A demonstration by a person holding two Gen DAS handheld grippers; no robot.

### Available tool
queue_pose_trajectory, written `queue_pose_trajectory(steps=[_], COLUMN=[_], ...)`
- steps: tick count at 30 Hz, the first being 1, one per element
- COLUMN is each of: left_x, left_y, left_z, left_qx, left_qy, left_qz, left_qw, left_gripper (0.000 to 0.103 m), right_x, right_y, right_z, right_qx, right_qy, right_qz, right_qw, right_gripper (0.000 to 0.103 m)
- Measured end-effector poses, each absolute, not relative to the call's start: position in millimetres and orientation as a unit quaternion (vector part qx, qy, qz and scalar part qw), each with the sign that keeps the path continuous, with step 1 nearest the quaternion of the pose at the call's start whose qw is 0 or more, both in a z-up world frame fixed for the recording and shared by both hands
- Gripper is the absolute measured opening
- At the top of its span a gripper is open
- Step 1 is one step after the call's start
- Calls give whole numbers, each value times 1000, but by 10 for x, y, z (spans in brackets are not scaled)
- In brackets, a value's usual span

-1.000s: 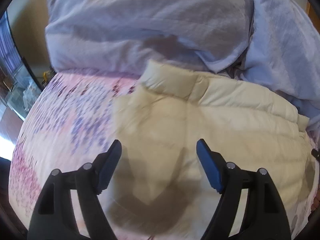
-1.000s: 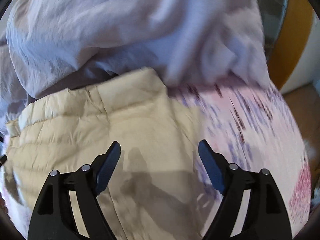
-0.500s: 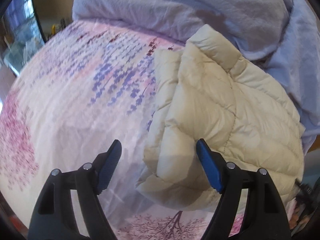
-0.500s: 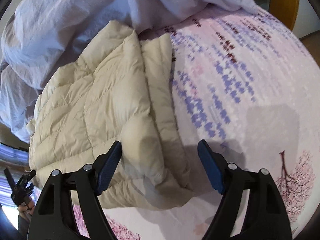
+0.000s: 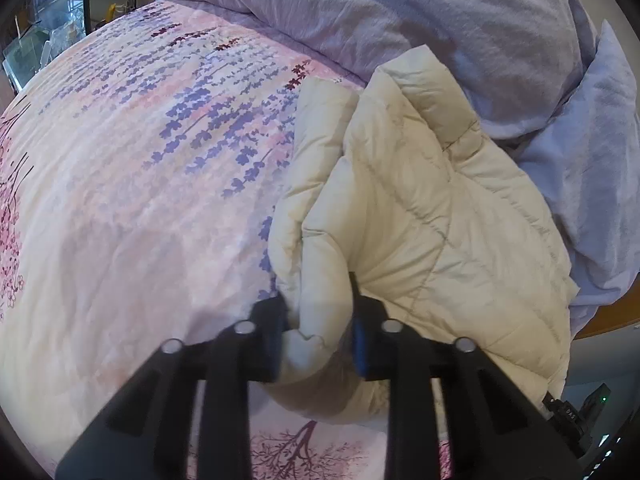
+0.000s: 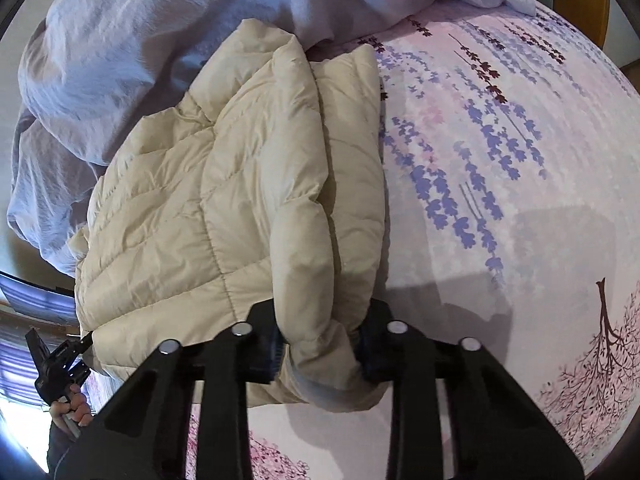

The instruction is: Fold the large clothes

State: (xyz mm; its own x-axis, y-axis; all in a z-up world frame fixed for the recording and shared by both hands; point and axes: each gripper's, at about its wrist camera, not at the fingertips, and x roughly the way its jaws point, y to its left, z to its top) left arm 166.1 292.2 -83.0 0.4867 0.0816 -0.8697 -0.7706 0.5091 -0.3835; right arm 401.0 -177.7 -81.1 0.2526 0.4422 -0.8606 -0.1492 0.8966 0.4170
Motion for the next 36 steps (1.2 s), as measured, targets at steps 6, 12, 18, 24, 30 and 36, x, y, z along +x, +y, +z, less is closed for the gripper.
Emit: queue_pose_trajectory(steps=[6, 12, 18, 24, 30, 36], left_x=[1577, 1367, 959, 447, 68, 89], left_y=[2934, 2949, 2982, 2968, 2949, 2898], left_z=[-647, -451, -338, -324, -423, -483], left_qx=[-400, -384, -367, -351, -354, -325], left_qy=[412, 407, 413, 425, 438, 461], left_qz=[264, 258, 259, 268, 270, 289], left_qw=[775, 787, 792, 790, 781, 773], left_gripper=[13, 11, 11, 11, 12, 26], right_x=[3969, 3771, 3402, 2950, 2617, 2562], right_y=[-1670, -1649, -1609, -1567, -1591, -1560], right_z=[-650, -556, -533, -547, -569, -429], right_qx=[123, 120, 112, 99, 81, 17], right_qy=[569, 562, 565, 572, 579, 556], right_qz=[192, 201, 217, 227, 228, 186], right_qw=[790, 793, 788, 782, 779, 810], right_gripper=[19, 18, 18, 18, 18, 40])
